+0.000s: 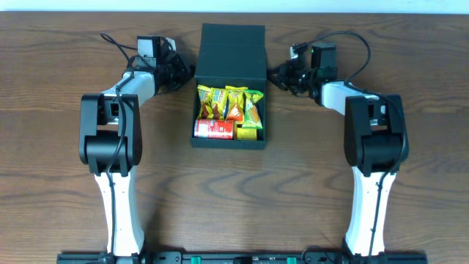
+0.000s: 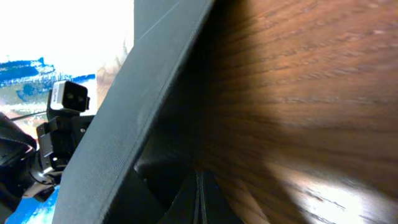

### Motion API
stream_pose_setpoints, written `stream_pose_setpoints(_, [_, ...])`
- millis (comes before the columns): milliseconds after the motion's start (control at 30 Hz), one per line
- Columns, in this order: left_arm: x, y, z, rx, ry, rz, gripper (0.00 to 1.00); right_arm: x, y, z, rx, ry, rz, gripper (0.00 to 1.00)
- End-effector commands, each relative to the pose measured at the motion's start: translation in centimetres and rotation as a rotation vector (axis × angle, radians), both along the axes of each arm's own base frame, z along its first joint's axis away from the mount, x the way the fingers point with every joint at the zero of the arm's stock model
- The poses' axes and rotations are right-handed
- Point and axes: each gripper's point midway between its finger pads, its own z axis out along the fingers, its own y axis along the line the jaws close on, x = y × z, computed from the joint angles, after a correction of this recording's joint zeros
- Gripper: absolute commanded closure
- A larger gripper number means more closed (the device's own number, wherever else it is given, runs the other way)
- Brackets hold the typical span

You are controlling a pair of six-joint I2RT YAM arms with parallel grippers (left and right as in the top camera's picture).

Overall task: Pack container
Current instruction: 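Grasp the lid edges with the left and right grippers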

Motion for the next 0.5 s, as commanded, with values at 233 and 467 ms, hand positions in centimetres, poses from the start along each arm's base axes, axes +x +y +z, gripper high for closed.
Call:
stream_pose_setpoints(233, [1.6, -0.2, 1.8, -0.037, -0.075, 0.006, 0.94, 1.7, 1.1, 1.9, -0.004, -0.078, -0.003, 0.98])
stream_pose_setpoints(467, [2.7, -0.1, 4.1, -0.113, -0.161, -0.013, 0.94, 2.1, 1.3, 3.0, 0.015, -0.133, 0.011, 0.98])
